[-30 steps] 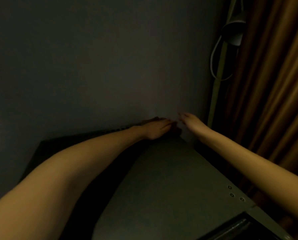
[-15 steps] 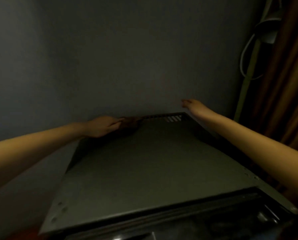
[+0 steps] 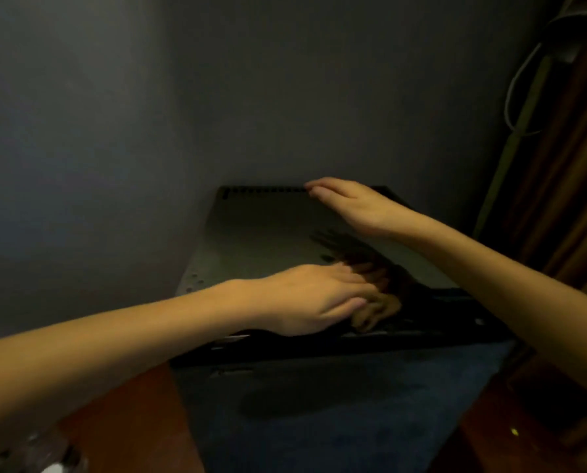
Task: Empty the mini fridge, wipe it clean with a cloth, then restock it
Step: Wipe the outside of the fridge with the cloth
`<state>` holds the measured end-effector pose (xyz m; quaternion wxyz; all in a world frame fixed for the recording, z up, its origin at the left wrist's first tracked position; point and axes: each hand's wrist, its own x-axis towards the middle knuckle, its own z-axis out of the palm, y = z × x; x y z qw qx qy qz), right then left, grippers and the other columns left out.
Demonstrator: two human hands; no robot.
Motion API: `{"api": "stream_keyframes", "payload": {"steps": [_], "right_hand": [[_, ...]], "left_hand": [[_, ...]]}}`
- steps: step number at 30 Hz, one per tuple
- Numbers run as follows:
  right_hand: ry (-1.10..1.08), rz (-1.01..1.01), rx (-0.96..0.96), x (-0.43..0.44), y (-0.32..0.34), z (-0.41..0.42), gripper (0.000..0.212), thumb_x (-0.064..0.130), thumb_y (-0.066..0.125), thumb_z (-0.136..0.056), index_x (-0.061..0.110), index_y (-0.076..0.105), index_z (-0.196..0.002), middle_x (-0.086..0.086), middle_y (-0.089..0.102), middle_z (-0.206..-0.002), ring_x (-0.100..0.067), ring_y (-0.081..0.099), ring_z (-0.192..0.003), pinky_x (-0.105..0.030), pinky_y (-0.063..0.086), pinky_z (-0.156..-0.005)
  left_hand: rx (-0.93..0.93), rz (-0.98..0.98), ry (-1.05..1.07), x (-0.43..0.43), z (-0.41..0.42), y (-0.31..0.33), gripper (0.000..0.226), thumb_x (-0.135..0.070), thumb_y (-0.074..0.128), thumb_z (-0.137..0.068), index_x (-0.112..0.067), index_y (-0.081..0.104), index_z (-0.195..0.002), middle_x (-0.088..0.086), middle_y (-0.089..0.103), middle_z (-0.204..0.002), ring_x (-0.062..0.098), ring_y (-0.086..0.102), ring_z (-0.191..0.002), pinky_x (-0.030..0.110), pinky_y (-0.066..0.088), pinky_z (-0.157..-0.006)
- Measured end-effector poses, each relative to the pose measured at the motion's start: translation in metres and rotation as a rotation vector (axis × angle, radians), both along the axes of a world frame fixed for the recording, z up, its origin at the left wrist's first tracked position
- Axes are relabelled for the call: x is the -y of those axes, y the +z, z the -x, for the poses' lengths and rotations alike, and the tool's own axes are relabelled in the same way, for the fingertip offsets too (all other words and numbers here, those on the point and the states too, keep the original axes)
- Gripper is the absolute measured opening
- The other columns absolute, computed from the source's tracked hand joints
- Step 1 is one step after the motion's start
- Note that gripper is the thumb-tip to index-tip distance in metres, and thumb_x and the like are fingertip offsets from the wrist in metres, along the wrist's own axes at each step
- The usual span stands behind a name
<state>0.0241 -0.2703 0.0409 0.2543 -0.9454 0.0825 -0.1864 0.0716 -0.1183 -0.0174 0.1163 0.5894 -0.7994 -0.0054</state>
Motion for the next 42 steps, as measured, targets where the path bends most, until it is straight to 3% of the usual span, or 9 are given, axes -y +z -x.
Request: {"api": "stream_keyframes", "payload": {"steps": [2,5,9,12,20,28,33,38,42], "right_hand": [[-0.019,0.016,0.063,-0.004,0.008,0.025,0.037,0.032,0.037,-0.104,0.021,0.05,-0.138,0.004,0.053,-0.137,-0.008,0.046,-0.127,-0.025,0.035,-0.107],[-0.088,-0.035,0.231,0.009,0.016,0.071,0.032,0.024,0.038,-0.104,0.02,0.054,-0.132,0.001,0.059,-0.128,-0.009,0.053,-0.121,-0.024,0.038,-0.104],[-0.28,-0.165,0.355,0.031,0.011,0.126,0.031,0.021,0.037,-0.105,0.013,0.056,-0.128,-0.001,0.062,-0.12,-0.005,0.055,-0.112,-0.009,0.036,-0.097],[-0.37,-0.194,0.372,0.039,-0.01,0.148,0.03,0.031,0.036,-0.101,0.025,0.054,-0.124,0.0,0.061,-0.12,-0.011,0.055,-0.117,-0.027,0.038,-0.106],[-0.503,-0.34,0.341,0.033,-0.076,0.198,0.03,0.022,0.037,-0.104,0.023,0.058,-0.126,0.007,0.061,-0.124,0.0,0.053,-0.116,-0.008,0.04,-0.092],[-0.494,-0.332,0.466,0.044,-0.072,0.2,0.027,0.018,0.038,-0.104,0.028,0.057,-0.121,0.008,0.062,-0.121,-0.002,0.053,-0.118,-0.015,0.039,-0.101],[-0.439,-0.328,0.512,0.05,-0.069,0.2,0.027,0.017,0.039,-0.104,0.022,0.058,-0.122,0.006,0.063,-0.12,0.003,0.054,-0.116,-0.01,0.039,-0.097],[-0.377,-0.313,0.478,0.055,-0.075,0.195,0.027,0.018,0.041,-0.103,0.021,0.06,-0.123,0.007,0.063,-0.122,-0.001,0.054,-0.119,-0.016,0.041,-0.101],[-0.364,-0.331,0.496,0.059,-0.079,0.19,0.027,0.017,0.041,-0.103,0.021,0.061,-0.121,0.008,0.064,-0.12,0.001,0.055,-0.117,-0.015,0.041,-0.099]], "left_hand": [[0.026,-0.038,-0.097,0.031,0.036,-0.003,0.042,-0.026,0.033,-0.101,-0.005,0.057,-0.127,0.017,0.058,-0.131,0.031,0.053,-0.12,0.027,0.033,-0.098],[0.03,0.004,-0.237,0.08,0.078,-0.013,0.045,-0.017,0.04,-0.103,0.0,0.038,-0.144,0.021,0.034,-0.152,0.031,0.029,-0.142,0.029,0.016,-0.116],[-0.021,-0.015,-0.189,0.115,0.102,-0.004,0.054,-0.019,0.039,-0.103,-0.002,0.02,-0.151,0.018,0.018,-0.158,0.027,0.017,-0.147,0.02,0.01,-0.115],[0.015,0.083,-0.208,0.096,0.096,-0.005,0.055,-0.02,0.046,-0.101,-0.005,0.027,-0.15,0.014,0.027,-0.156,0.024,0.024,-0.145,0.027,0.017,-0.116],[-0.013,-0.015,-0.129,-0.023,0.014,0.004,0.061,-0.048,0.041,-0.093,-0.049,0.018,-0.149,-0.029,0.023,-0.153,-0.011,0.021,-0.139,0.014,0.023,-0.114],[0.113,0.03,-0.179,0.055,0.077,-0.004,0.066,-0.03,0.045,-0.1,-0.022,0.008,-0.155,-0.009,0.01,-0.16,-0.006,0.001,-0.143,0.004,-0.004,-0.111],[-0.001,0.01,-0.197,0.096,0.1,-0.001,0.065,-0.023,0.047,-0.1,-0.014,0.012,-0.154,0.0,0.015,-0.161,0.003,0.011,-0.145,0.009,0.008,-0.115],[0.019,-0.025,-0.188,0.056,0.068,0.0,0.067,-0.038,0.048,-0.095,-0.036,0.015,-0.153,-0.019,-0.006,-0.16,-0.003,0.009,-0.144,0.008,0.018,-0.111],[0.004,0.051,-0.138,0.04,0.054,0.006,0.059,-0.052,0.05,-0.091,-0.034,0.034,-0.145,-0.014,0.021,-0.15,-0.003,0.026,-0.137,0.013,0.028,-0.109]]}}
